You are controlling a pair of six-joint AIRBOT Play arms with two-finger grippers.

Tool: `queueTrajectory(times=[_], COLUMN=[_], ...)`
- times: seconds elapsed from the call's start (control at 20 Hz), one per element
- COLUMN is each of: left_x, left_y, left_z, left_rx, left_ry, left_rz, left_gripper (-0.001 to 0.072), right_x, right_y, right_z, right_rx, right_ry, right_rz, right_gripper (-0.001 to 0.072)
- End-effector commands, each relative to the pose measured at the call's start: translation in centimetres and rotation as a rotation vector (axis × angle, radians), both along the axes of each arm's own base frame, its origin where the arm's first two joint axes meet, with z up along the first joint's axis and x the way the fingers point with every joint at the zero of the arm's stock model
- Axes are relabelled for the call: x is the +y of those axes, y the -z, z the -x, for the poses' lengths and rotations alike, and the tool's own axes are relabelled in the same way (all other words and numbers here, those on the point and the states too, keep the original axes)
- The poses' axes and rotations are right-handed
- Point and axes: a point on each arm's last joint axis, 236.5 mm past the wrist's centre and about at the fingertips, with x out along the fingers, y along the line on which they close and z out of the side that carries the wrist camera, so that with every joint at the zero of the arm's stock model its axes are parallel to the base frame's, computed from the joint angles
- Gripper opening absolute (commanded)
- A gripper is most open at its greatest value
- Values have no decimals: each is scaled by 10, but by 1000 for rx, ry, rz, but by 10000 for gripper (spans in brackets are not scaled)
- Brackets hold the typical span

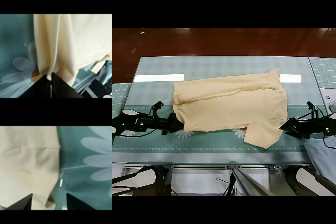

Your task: Fold the shirts.

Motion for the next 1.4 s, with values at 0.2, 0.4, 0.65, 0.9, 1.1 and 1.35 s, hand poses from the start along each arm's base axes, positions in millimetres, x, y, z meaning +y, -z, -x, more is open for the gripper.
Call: queueTrajectory(times=[0.2, 0.4, 0.65, 0.9, 1.1, 1.35], left_x=[0, 3, 30, 40, 54, 57], left_y=[-3, -59, -141, -138, -125, -89], left_z=[-3, -48, -134, -192, -230, -248], left_rx=[-25, -231, -550, -597, -609, -545], left_ry=[21, 48, -26, -106, -168, -164], left_rz=[1, 12, -122, -172, -200, -187], left_gripper=[24, 24, 22, 22, 22, 23], right_x=[5, 6, 2, 16, -1, -8], right_y=[9, -65, -162, -157, -132, -80], right_z=[-55, -110, -212, -289, -330, -342], right_rx=[-165, -360, -699, -773, -764, -701], right_ry=[114, 60, 78, 75, 166, 200], right_rz=[123, 93, 147, 179, 196, 213], right_gripper=[47, 44, 43, 43, 43, 43])
